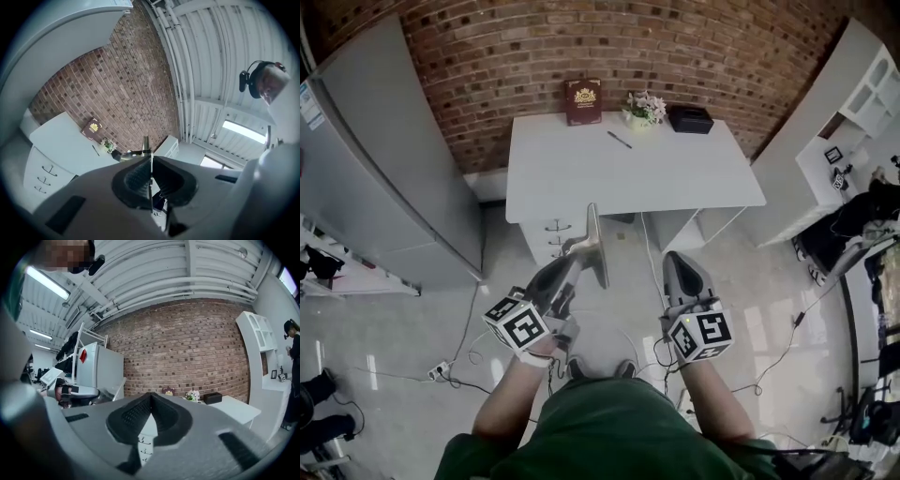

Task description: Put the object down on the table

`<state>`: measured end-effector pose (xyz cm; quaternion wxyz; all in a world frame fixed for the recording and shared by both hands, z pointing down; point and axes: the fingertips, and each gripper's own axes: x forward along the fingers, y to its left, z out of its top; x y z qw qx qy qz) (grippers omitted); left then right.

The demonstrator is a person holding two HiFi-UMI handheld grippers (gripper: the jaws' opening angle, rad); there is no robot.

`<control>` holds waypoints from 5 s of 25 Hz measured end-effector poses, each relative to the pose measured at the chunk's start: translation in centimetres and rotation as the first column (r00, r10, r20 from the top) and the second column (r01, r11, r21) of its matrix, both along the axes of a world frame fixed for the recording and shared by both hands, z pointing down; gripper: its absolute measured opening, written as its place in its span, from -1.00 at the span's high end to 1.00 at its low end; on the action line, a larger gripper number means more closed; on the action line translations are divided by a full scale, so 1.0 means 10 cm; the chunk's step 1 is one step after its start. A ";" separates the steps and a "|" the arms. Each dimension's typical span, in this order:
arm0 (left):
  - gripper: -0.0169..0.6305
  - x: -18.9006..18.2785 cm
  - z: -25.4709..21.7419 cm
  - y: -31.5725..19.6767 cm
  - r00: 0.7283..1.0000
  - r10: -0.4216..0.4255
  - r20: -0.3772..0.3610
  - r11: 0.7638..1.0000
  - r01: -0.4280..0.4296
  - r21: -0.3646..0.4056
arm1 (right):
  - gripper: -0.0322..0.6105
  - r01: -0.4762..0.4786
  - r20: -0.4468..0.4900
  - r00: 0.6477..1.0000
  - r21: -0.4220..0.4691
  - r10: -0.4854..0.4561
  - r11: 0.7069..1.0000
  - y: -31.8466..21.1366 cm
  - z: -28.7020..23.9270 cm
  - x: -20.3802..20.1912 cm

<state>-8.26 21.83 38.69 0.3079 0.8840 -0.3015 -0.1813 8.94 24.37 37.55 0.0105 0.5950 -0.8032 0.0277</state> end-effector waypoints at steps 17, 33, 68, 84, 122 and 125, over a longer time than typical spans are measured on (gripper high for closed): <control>0.92 -0.27 0.24 -0.35 1.000 -0.018 -0.024 1.000 0.018 -0.015 | 0.89 0.018 -0.011 1.000 -0.029 -0.018 0.999 -0.35 0.13 -0.24; 0.92 0.51 0.05 -1.10 0.982 -0.154 0.106 0.988 0.155 -0.003 | 0.89 0.180 0.092 0.979 0.012 -0.180 0.984 -1.44 0.14 0.44; 0.92 0.49 0.36 -3.17 0.993 -0.116 0.030 0.993 0.117 -0.030 | 0.89 0.125 0.031 0.992 -0.032 -0.124 0.992 -3.27 0.25 0.55; 0.92 -0.45 1.13 -4.35 0.991 -0.134 0.011 0.975 0.133 -0.179 | 0.89 0.080 -0.040 0.995 -0.161 -0.088 0.984 -4.14 0.55 -0.18; 0.92 -0.55 3.65 -5.91 0.976 -0.151 0.158 0.724 0.218 -0.654 | 0.89 -0.038 -0.056 0.998 -0.278 0.023 0.960 -4.45 1.00 0.62; 0.91 -0.58 3.73 -5.94 0.973 -0.162 0.163 0.705 0.230 -0.671 | 0.89 -0.039 -0.057 0.998 -0.291 0.024 0.956 -4.43 1.03 0.60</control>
